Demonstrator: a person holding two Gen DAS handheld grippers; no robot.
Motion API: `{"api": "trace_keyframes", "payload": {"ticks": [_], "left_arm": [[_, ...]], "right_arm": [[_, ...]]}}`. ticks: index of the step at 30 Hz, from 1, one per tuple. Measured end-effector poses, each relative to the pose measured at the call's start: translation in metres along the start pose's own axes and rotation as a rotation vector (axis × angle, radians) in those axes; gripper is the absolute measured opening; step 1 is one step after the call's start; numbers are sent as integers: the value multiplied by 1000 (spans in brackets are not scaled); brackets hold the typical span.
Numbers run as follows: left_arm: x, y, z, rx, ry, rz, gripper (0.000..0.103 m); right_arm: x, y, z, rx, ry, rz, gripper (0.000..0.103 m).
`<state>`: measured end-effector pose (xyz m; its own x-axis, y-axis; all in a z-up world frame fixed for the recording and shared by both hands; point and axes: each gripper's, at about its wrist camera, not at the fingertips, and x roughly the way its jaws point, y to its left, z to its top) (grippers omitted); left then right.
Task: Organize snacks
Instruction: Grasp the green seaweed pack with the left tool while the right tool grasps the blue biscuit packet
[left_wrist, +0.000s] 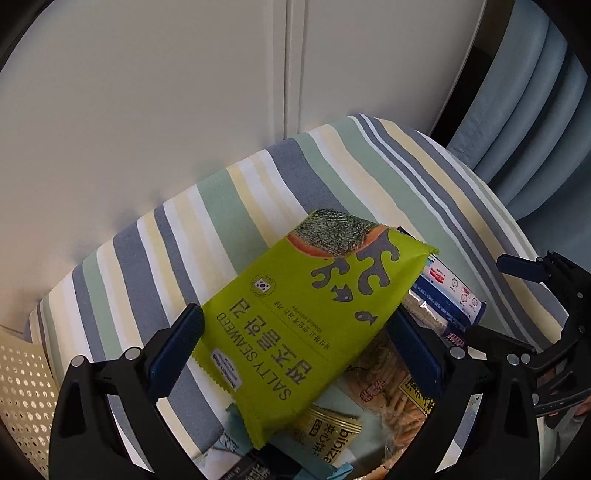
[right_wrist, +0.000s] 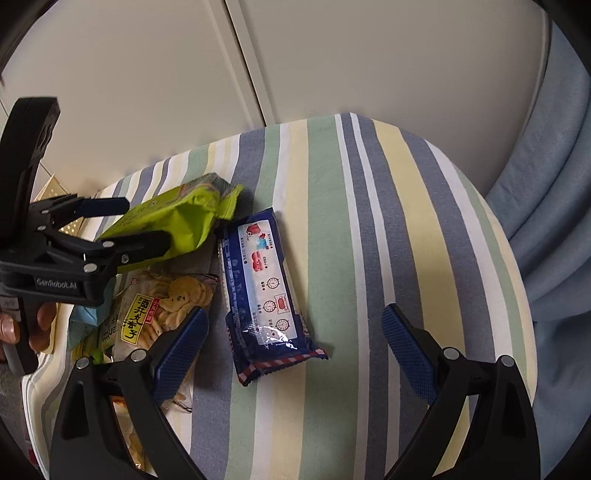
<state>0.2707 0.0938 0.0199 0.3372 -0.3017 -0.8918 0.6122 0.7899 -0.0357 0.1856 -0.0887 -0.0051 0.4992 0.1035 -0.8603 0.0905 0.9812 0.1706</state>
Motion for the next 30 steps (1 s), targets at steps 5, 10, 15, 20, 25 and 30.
{"api": "trace_keyframes", "payload": {"ticks": [5, 10, 15, 20, 25, 30], "left_arm": [[9, -4, 8, 34, 33, -3, 100], [22, -6, 16, 28, 37, 17, 100], [32, -1, 12, -25, 22, 18, 100], [28, -2, 11, -32, -8, 18, 91], [25, 1, 8, -69, -30, 9, 86], [5, 17, -2, -129, -66, -21, 84]], "right_arm": [[7, 2, 4, -9, 12, 11, 94], [13, 5, 12, -41, 22, -6, 94], [21, 7, 16, -56, 36, -16, 94], [32, 8, 21, -61, 50, -19, 94], [38, 11, 22, -71, 57, -22, 94], [40, 13, 23, -71, 58, -26, 94]]}}
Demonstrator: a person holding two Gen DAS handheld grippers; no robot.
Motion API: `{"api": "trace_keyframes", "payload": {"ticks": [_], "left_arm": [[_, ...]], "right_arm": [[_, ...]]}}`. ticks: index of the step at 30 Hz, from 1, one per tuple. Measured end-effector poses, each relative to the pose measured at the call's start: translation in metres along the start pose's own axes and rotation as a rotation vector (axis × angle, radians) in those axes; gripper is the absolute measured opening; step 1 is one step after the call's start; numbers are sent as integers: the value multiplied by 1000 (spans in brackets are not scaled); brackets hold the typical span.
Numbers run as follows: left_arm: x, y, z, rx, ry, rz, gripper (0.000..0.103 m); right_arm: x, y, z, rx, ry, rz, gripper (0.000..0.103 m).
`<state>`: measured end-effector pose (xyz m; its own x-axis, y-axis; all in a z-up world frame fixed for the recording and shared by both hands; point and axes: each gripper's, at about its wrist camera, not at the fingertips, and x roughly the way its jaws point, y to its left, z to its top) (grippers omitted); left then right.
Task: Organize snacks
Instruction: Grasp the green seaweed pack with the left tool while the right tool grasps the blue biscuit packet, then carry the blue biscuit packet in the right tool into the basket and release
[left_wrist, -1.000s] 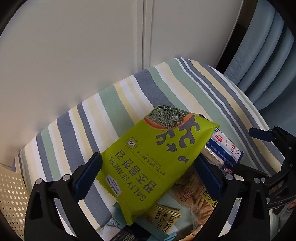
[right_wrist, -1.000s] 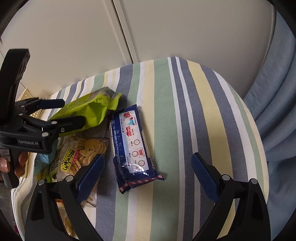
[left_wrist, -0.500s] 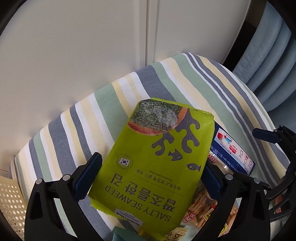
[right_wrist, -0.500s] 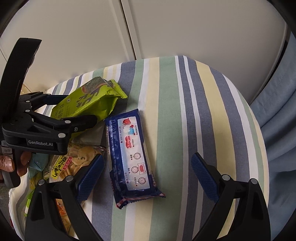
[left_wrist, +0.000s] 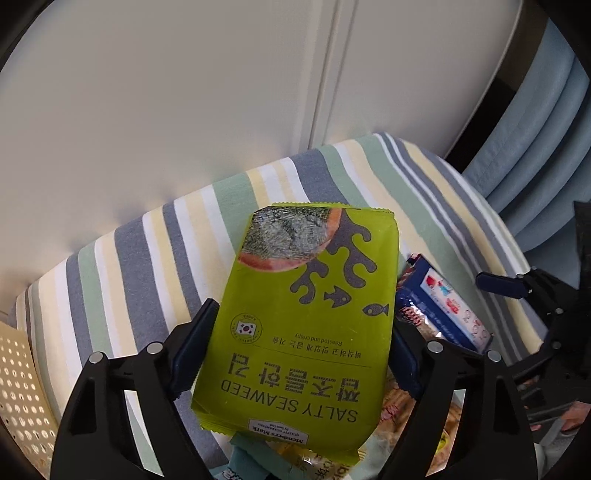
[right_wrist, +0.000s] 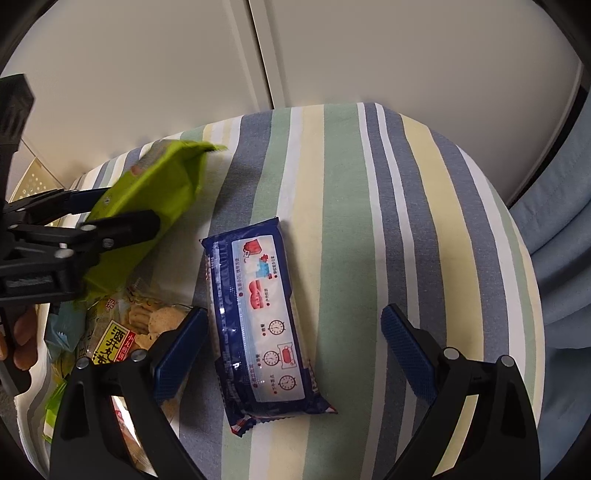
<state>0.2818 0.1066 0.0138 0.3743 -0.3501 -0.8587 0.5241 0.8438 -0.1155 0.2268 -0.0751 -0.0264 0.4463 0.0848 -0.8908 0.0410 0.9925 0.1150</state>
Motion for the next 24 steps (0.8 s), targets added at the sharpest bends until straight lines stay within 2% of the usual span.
{"api": "trace_keyframes", "payload": {"ticks": [8, 11, 13, 16, 24], "left_arm": [[-51, 13, -9, -50, -101, -47, 84], [-64, 19, -14, -73, -116, -51, 84], [-77, 23, -19, -91, -129, -55, 84], [-94, 26, -24, -112, -159, -73, 84], [-138, 30, -45, -166, -241, -121, 84]], "right_arm": [[11, 8, 9, -9, -20, -30, 92], [11, 13, 10, -17, -36, -62, 77], [9, 14, 10, -10, -43, -70, 61], [5, 8, 8, 24, -46, -57, 45], [-13, -4, -2, 77, -72, -45, 44]]}}
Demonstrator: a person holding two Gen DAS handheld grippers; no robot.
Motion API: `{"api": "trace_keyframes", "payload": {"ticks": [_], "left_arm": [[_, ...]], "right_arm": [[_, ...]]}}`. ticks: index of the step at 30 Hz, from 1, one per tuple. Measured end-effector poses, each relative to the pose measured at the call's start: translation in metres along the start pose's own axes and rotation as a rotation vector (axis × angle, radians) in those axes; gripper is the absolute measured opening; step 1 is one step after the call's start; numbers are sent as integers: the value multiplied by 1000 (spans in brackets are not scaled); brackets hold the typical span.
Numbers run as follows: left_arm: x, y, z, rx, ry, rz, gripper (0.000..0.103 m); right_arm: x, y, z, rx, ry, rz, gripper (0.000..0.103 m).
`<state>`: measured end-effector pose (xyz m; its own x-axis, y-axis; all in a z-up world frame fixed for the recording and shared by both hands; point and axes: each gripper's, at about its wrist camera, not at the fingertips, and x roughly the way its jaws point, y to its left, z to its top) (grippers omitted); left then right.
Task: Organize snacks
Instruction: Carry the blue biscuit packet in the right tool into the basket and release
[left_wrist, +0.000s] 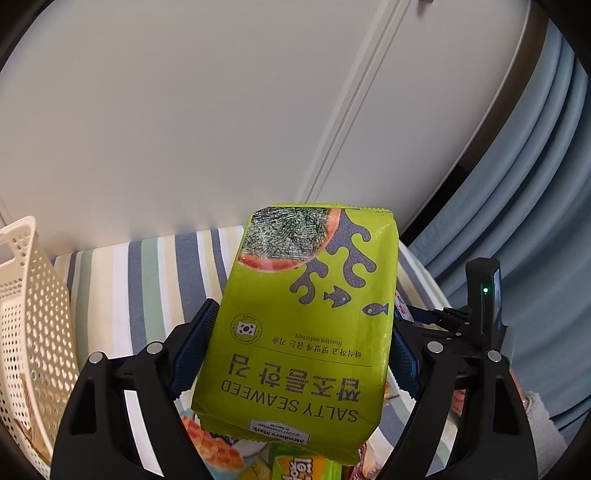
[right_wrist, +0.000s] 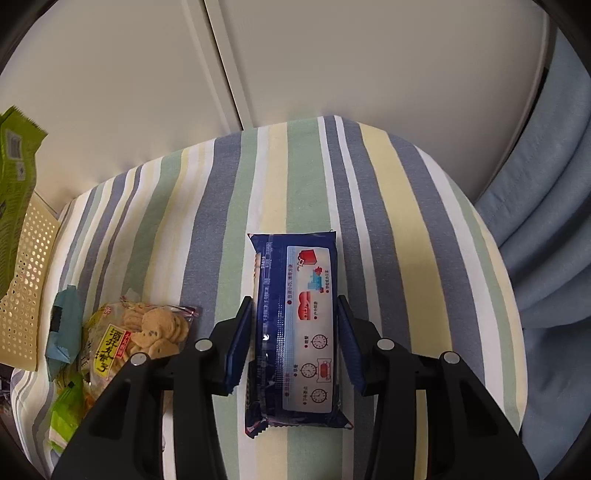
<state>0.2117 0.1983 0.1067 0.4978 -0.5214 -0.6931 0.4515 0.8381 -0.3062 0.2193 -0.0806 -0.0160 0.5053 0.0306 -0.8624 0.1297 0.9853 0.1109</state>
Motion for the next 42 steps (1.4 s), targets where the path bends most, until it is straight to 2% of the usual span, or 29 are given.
{"api": "trace_keyframes", "payload": {"ticks": [5, 8, 14, 20, 23, 29, 33, 38, 40, 41, 42], "left_arm": [[-36, 11, -11, -39, -44, -19, 84], [-48, 22, -17, -63, -79, 3, 84], [-86, 50, -30, -112, -158, 118, 84], [-117, 83, -45, -171, -230, 280, 84], [-128, 102, -53, -214, -255, 324, 84], [-139, 127, -67, -278, -268, 399, 84], [-143, 141, -71, -286, -269, 456, 84], [-150, 155, -78, -333, -279, 449, 85], [-150, 158, -81, -338, -275, 442, 88], [-150, 159, -81, -339, -272, 448, 94], [-150, 160, -82, -337, -275, 464, 96]], "right_arm": [[-17, 3, -9, -4, -22, 17, 44], [-27, 8, -14, -10, -33, 30, 44], [-46, 26, -19, -34, -63, 64, 44], [-62, 52, -22, -65, -85, 102, 44], [-68, 65, -23, -88, -94, 111, 44], [-81, 88, -23, -127, -113, 130, 44], [-89, 104, -22, -151, -126, 141, 44], [-95, 124, -23, -175, -132, 161, 44], [-96, 134, -24, -185, -129, 177, 44], [-96, 139, -24, -192, -129, 183, 44], [-97, 145, -24, -200, -130, 188, 44]]}}
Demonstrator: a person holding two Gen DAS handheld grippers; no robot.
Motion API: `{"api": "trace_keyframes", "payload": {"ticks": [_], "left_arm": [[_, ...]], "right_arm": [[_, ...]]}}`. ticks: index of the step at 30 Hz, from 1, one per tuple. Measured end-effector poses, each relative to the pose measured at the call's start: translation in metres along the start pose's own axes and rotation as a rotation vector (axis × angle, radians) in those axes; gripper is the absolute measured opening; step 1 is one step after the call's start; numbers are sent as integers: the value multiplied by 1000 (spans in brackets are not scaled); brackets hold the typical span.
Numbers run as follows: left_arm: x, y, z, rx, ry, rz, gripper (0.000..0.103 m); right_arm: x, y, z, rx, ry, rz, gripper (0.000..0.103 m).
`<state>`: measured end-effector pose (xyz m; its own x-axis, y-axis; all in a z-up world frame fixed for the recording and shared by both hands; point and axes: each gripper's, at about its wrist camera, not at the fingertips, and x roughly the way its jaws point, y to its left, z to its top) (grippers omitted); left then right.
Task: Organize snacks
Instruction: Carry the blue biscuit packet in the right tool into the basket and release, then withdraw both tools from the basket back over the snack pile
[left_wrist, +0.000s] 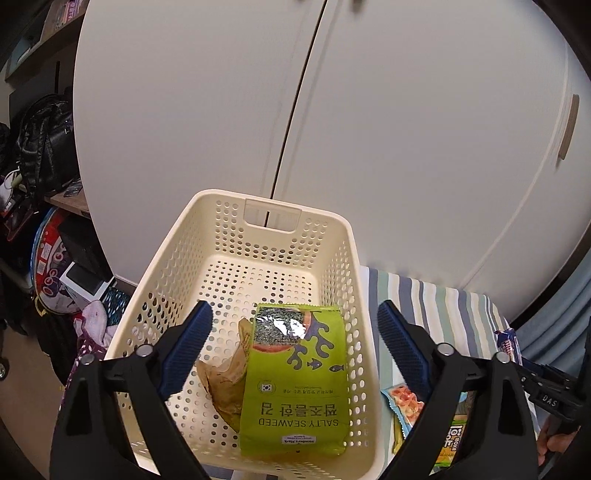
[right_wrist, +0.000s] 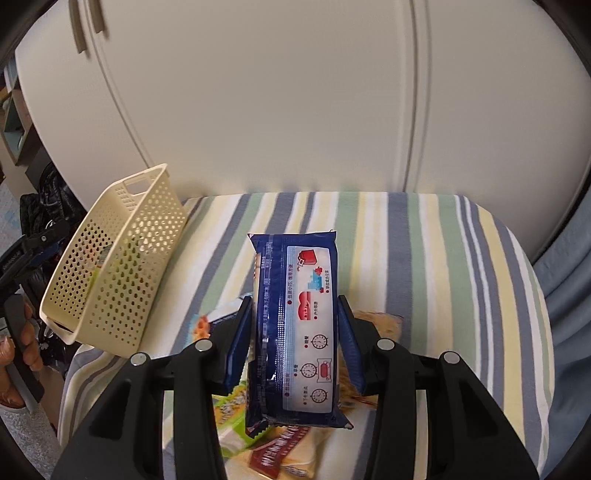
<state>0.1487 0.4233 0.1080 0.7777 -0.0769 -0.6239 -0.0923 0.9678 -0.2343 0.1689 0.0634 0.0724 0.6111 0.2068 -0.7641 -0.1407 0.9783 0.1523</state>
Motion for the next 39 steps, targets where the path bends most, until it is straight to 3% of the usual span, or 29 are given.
{"api": "trace_keyframes", "payload": {"ticks": [7, 16, 23, 33, 35, 36, 39], "left_arm": [[-8, 5, 1, -29, -17, -8, 100], [-23, 26, 8, -72, -63, 80, 100], [-33, 47, 12, -103, -90, 203, 100], [-39, 65, 17, -147, -110, 229, 100], [-37, 68, 17, -156, -107, 223, 100], [-37, 69, 17, -161, -105, 222, 100], [-36, 70, 17, -163, -106, 225, 100]], "right_arm": [[0, 53, 14, -65, -19, 72, 44], [9, 133, 36, -167, -38, 166, 44], [28, 180, 46, -214, -33, 205, 44], [60, 222, 71, -236, -30, 224, 46], [64, 225, 76, -230, -29, 231, 60], [65, 225, 77, -224, -32, 229, 75], [65, 224, 77, -215, -43, 241, 79]]}}
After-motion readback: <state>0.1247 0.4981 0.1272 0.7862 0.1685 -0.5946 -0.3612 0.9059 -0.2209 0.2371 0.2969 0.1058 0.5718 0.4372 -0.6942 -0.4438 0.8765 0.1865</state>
